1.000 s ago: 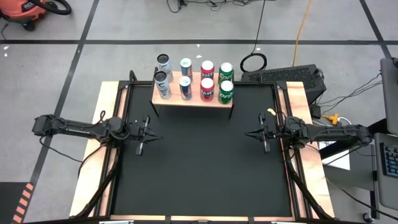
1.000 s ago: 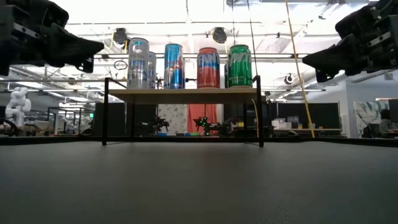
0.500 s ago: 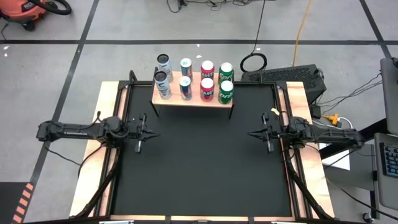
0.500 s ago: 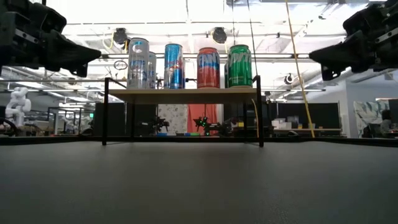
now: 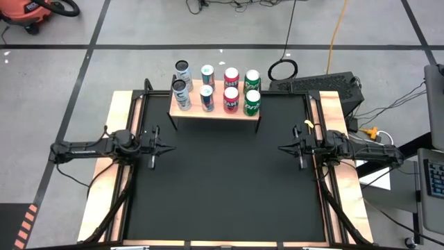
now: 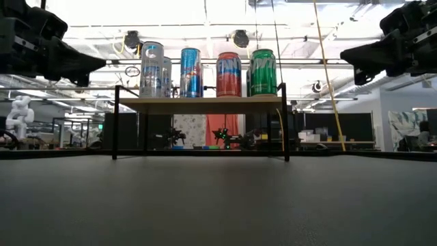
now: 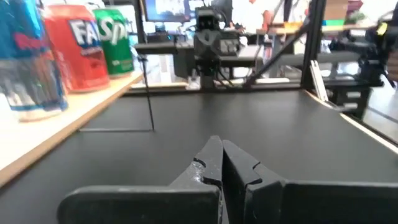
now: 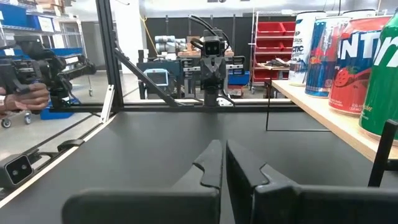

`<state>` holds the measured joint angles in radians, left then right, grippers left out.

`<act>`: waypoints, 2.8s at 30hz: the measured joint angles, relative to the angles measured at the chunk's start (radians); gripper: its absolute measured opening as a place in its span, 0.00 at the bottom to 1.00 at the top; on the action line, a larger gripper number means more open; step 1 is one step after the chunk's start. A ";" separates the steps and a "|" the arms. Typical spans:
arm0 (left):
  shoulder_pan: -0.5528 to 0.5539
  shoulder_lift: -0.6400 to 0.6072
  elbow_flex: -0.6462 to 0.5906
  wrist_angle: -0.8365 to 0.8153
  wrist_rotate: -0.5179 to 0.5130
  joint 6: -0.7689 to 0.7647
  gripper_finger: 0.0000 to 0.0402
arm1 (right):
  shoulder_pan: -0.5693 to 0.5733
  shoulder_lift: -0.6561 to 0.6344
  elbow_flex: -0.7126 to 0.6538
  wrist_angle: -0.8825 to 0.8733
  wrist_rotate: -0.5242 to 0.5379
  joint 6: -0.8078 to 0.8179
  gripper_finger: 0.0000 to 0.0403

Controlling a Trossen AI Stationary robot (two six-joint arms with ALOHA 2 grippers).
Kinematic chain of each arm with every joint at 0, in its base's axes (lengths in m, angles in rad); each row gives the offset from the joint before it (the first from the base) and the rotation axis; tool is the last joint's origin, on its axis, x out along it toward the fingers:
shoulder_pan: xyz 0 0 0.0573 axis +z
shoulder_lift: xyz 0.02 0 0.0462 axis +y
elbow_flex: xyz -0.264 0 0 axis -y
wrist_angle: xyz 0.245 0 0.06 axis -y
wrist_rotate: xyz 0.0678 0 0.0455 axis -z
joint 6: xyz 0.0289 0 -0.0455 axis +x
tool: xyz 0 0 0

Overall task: Place canned beverage on shelf
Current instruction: Return to Home Position

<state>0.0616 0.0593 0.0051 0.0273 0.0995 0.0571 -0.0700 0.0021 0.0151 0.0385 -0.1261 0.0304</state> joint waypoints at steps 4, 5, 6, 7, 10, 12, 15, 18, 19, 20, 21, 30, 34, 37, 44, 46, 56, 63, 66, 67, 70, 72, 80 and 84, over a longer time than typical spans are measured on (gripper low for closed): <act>0.000 -0.037 0.000 0.003 -0.003 -0.007 0.00 | 0.000 0.000 0.000 -0.002 0.000 0.004 0.00; 0.000 -0.041 -0.001 0.003 -0.003 -0.007 0.00 | 0.000 0.000 0.000 -0.002 0.000 0.009 0.00; 0.000 -0.046 -0.001 0.000 -0.004 -0.007 0.00 | 0.000 0.000 0.000 -0.002 0.000 0.012 0.00; 0.000 -0.049 -0.001 0.001 -0.004 -0.008 0.00 | 0.000 0.000 0.000 -0.003 0.000 0.013 0.00; 0.000 -0.059 -0.001 -0.005 -0.036 -0.038 0.00 | 0.000 0.001 0.000 -0.003 0.000 0.011 0.00; 0.000 -0.059 -0.001 -0.006 -0.049 -0.050 0.00 | 0.000 0.001 0.000 -0.004 -0.001 0.011 0.00; 0.000 -0.059 -0.001 -0.006 -0.050 -0.049 0.00 | 0.000 0.001 0.000 -0.004 -0.003 0.025 0.00; 0.000 -0.059 -0.001 -0.006 -0.050 -0.034 0.00 | 0.000 0.001 0.000 -0.004 -0.003 0.033 0.00; 0.000 -0.059 -0.001 -0.006 -0.049 -0.030 0.00 | 0.000 0.001 0.000 -0.004 -0.004 0.033 0.00; 0.000 -0.059 -0.001 -0.006 -0.048 -0.027 0.00 | 0.000 0.001 0.000 -0.005 -0.004 0.033 0.00; 0.000 -0.059 -0.001 -0.006 -0.049 -0.025 0.00 | 0.000 0.001 0.000 -0.005 -0.004 0.033 0.00; 0.000 -0.039 -0.001 -0.007 -0.049 -0.023 0.00 | 0.000 0.001 0.000 -0.005 -0.005 0.033 0.00; 0.000 -0.014 -0.001 -0.007 -0.048 -0.022 0.00 | 0.000 0.001 0.000 -0.005 -0.005 0.033 0.00; 0.000 -0.007 -0.001 -0.006 -0.046 -0.025 0.00 | 0.000 0.001 0.000 -0.005 -0.005 0.033 0.00; 0.000 -0.007 -0.001 -0.006 -0.049 -0.024 0.00 | 0.000 0.001 0.000 -0.005 -0.005 0.033 0.00; 0.000 -0.007 -0.001 -0.006 -0.050 -0.024 0.00 | 0.000 0.001 0.000 -0.005 -0.005 0.033 0.00; 0.000 -0.007 -0.001 -0.007 -0.053 -0.024 0.00 | 0.000 0.001 0.000 -0.005 -0.005 0.033 0.00; 0.000 -0.007 -0.001 -0.007 -0.054 -0.024 0.00 | 0.000 0.001 0.000 -0.005 -0.005 0.033 0.00; 0.000 -0.007 -0.001 -0.007 -0.055 -0.024 0.00 | 0.000 0.001 0.000 -0.005 -0.005 0.033 0.00; 0.000 -0.007 -0.001 -0.007 -0.056 -0.024 0.00 | 0.000 0.001 0.000 -0.005 -0.005 0.033 0.00; 0.000 -0.007 -0.001 -0.007 -0.056 -0.024 0.00 | 0.000 0.001 0.000 -0.005 -0.005 0.033 0.00; 0.000 -0.007 -0.001 -0.007 -0.056 -0.024 0.00 | 0.000 0.001 0.000 -0.005 -0.005 0.033 0.00; 0.000 -0.007 -0.001 -0.007 -0.056 -0.024 0.00 | 0.000 0.001 0.000 -0.005 -0.005 0.033 0.00; 0.000 -0.007 -0.001 -0.007 -0.056 -0.024 0.00 | 0.000 0.001 0.000 -0.005 -0.005 0.033 0.00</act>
<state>0.0612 0.0521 0.0044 0.0208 0.0437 0.0330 -0.0700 0.0029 0.0151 0.0338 -0.1314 0.0635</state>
